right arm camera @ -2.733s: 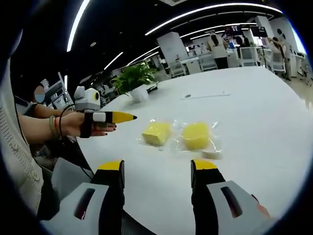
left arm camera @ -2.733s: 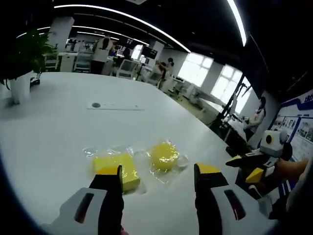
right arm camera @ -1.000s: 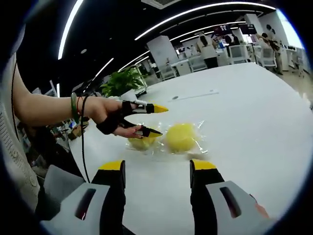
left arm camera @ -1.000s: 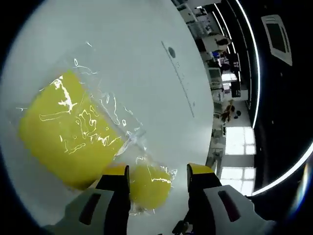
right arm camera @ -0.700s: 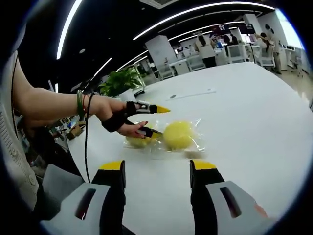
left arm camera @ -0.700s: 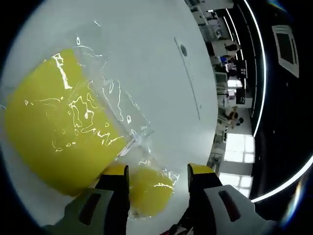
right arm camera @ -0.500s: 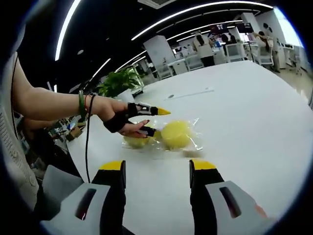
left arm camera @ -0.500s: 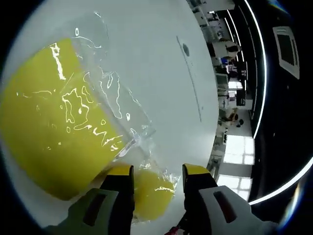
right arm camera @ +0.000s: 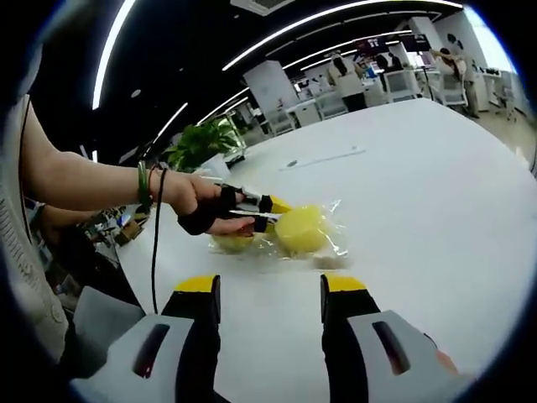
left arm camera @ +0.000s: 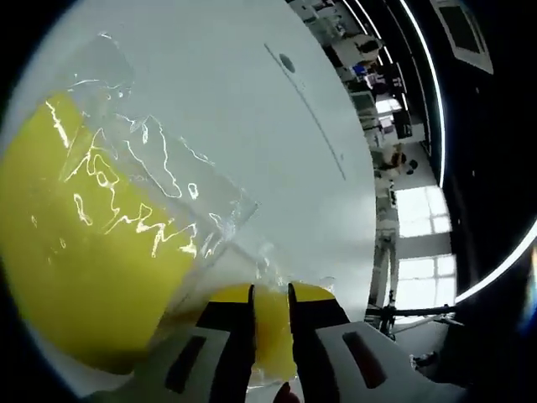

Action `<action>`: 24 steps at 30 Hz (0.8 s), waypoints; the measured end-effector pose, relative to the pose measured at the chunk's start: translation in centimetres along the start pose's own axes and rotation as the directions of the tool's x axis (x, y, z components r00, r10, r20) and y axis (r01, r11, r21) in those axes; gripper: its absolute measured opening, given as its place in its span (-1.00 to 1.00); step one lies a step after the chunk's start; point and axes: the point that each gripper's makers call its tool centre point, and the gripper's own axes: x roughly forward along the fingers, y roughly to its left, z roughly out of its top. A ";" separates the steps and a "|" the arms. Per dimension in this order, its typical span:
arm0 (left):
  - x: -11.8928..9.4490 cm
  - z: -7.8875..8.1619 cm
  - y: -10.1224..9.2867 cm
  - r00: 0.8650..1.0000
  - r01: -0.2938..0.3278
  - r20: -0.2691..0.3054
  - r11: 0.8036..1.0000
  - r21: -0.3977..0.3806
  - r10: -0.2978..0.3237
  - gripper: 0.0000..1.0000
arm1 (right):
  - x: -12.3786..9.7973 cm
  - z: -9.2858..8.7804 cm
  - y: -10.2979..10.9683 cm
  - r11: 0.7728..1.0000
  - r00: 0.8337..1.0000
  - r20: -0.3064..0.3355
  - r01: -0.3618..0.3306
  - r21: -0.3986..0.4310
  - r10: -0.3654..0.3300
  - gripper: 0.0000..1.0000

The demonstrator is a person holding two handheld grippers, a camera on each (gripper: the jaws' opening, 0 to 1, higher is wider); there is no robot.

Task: Compare the silicone blocks by pressing each to a similar depth, holding the contact briefly, and releasing to observe deformation and rebound differences across the visible hardness samples.

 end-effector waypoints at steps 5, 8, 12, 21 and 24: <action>0.1 0.0 -0.6 1.000 0.021 0.022 1.000 0.017 -0.022 -0.98 | 0.0 -0.2 -0.2 1.000 1.000 -0.009 0.003 -0.002 -0.003 -0.16; 0.1 0.2 -0.6 0.999 0.028 0.031 0.999 0.033 -0.029 -1.00 | 0.0 -0.2 -0.2 1.000 1.000 -0.012 0.002 -0.001 -0.002 -0.17; 0.1 0.2 -0.8 0.999 0.038 0.017 0.998 0.057 -0.039 -1.00 | 0.1 -0.3 -0.2 1.000 1.000 -0.013 0.001 0.002 -0.001 -0.19; -0.8 0.1 -1.4 0.995 0.099 0.006 0.994 -0.042 -0.099 -1.00 | 0.2 0.5 0.2 1.000 1.000 0.001 -0.016 -0.014 0.016 -0.17; -1.1 -0.1 -2.5 0.990 0.141 -0.017 0.990 -0.031 -0.142 -1.00 | 0.1 0.8 0.4 1.000 1.000 0.008 -0.022 -0.020 0.022 -0.16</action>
